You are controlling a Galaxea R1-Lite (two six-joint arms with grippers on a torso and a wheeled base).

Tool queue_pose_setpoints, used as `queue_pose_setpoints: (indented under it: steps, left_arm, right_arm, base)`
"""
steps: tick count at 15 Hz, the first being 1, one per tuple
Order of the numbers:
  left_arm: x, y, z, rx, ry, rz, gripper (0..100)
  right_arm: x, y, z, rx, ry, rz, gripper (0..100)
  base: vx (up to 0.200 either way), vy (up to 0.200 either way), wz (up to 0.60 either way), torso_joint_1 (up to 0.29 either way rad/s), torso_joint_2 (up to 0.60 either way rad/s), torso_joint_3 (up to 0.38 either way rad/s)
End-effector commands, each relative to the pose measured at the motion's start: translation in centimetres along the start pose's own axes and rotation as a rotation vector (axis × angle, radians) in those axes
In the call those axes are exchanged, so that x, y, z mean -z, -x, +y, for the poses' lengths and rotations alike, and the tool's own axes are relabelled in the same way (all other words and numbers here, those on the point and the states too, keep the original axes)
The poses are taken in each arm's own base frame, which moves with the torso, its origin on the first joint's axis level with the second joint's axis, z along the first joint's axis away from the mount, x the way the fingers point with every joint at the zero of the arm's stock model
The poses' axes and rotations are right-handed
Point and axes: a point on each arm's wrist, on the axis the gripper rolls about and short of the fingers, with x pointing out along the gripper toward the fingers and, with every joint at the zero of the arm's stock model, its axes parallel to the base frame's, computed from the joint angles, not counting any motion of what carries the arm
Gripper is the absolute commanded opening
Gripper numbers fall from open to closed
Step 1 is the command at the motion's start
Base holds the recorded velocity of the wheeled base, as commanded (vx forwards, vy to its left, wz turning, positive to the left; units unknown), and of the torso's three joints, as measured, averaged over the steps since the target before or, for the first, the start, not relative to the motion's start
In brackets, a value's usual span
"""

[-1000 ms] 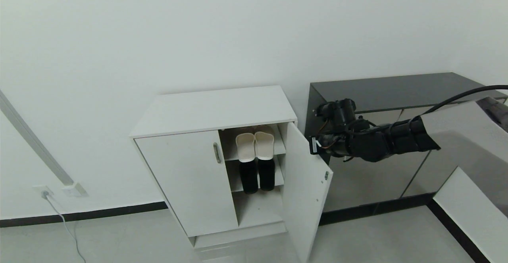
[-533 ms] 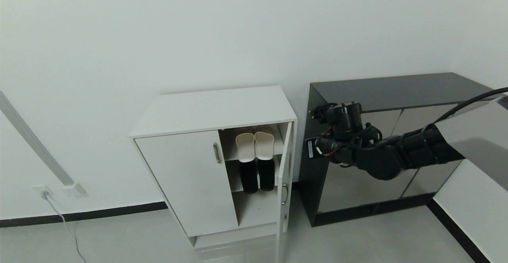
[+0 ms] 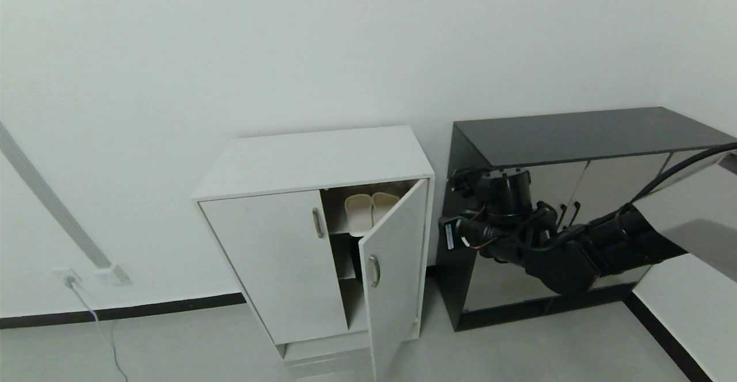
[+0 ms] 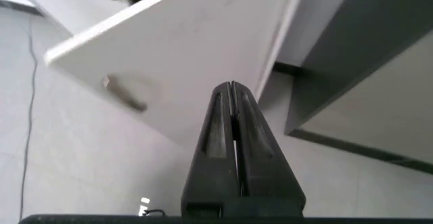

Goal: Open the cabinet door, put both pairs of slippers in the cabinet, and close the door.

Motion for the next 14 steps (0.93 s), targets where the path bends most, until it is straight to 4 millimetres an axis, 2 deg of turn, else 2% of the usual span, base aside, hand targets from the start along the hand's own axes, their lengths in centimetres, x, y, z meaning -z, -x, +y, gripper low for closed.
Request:
queue_pose_setpoints:
  steps: [1,3,6,11,14]
  left_arm:
    - [0.0,0.0,0.0,0.000,0.000,0.000,0]
    - [0.0,0.0,0.0,0.000,0.000,0.000,0]
    - [0.0,0.0,0.0,0.000,0.000,0.000,0]
    - [0.0,0.0,0.0,0.000,-0.002,0.000,0]
    - [0.0,0.0,0.0,0.000,-0.002,0.000,0]
  right_arm:
    - [0.5,0.0,0.5,-0.019,0.006,0.011,0]
    - [0.6,0.0,0.5,-0.016,0.011,0.007,0]
    - [0.6,0.0,0.5,-0.013,0.010,-0.037,0]
    - [1.2,0.5,0.4,0.016,0.013,-0.018,0]
    - [2.0,2.5,0.2,0.023,0.018,0.019,0]
  base:
    - [0.000,0.000,0.60,-0.007,0.00,0.007]
    - [0.000,0.000,0.60,0.010,0.01,0.002]
    - [0.000,0.000,0.00,0.000,0.00,0.000]
    - [0.000,0.000,0.00,0.000,0.00,0.000]
    - [0.000,0.000,0.00,0.000,0.00,0.000]
